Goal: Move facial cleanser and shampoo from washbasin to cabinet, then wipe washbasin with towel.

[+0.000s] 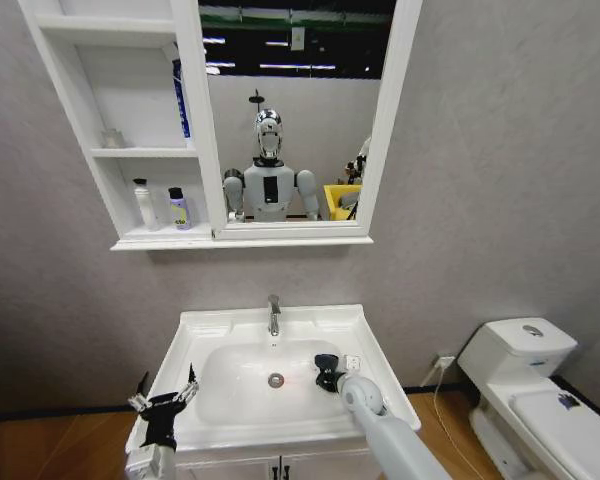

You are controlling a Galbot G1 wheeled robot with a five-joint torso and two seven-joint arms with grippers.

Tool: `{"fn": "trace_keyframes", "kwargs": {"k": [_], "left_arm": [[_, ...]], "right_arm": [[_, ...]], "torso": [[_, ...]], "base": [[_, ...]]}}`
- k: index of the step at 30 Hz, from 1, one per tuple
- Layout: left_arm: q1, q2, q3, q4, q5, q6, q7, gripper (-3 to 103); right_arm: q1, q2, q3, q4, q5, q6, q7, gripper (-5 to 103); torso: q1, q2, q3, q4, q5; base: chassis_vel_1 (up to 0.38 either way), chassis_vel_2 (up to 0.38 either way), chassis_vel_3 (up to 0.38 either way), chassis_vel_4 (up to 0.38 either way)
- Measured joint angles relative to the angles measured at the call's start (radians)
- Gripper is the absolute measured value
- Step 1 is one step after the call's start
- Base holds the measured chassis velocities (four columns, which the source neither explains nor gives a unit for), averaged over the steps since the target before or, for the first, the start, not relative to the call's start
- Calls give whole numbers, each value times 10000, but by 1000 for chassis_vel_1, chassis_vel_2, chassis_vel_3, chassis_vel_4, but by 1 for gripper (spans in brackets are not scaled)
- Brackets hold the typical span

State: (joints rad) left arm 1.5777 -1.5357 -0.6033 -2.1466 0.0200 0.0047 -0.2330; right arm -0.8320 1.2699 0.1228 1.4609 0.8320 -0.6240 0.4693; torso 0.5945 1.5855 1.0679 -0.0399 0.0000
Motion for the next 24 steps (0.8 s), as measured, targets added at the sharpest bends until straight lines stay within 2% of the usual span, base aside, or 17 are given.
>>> {"fn": "trace_keyframes", "kwargs": {"k": [6,14,16,24], "left_arm": [[38,2,39,9,18,1,0,100],[103,36,11,-12,67,-19,2,100],[103,38,5,-12,67,-19,3,100],[150,46,-69,-40,68,-17,9,100]], "right_arm": [[177,360,-85,-462,-291,231,-407,8],[576,1288,-164,-1735,-1160,851,-1289,8],[607,1346,-162,-1817,-1189,887,-1326,8],[1001,2306,-304,-2566,-1339,1060,-1601,8]], "torso": [[1,-1,2,-4,-1],[1,-1,2,-2,0],[1,-1,2,-2,-1],[1,-1,1,-1,-1]], "base": [[0,0,0,0],[0,0,0,0],[0,0,0,0],[0,0,0,0]]}}
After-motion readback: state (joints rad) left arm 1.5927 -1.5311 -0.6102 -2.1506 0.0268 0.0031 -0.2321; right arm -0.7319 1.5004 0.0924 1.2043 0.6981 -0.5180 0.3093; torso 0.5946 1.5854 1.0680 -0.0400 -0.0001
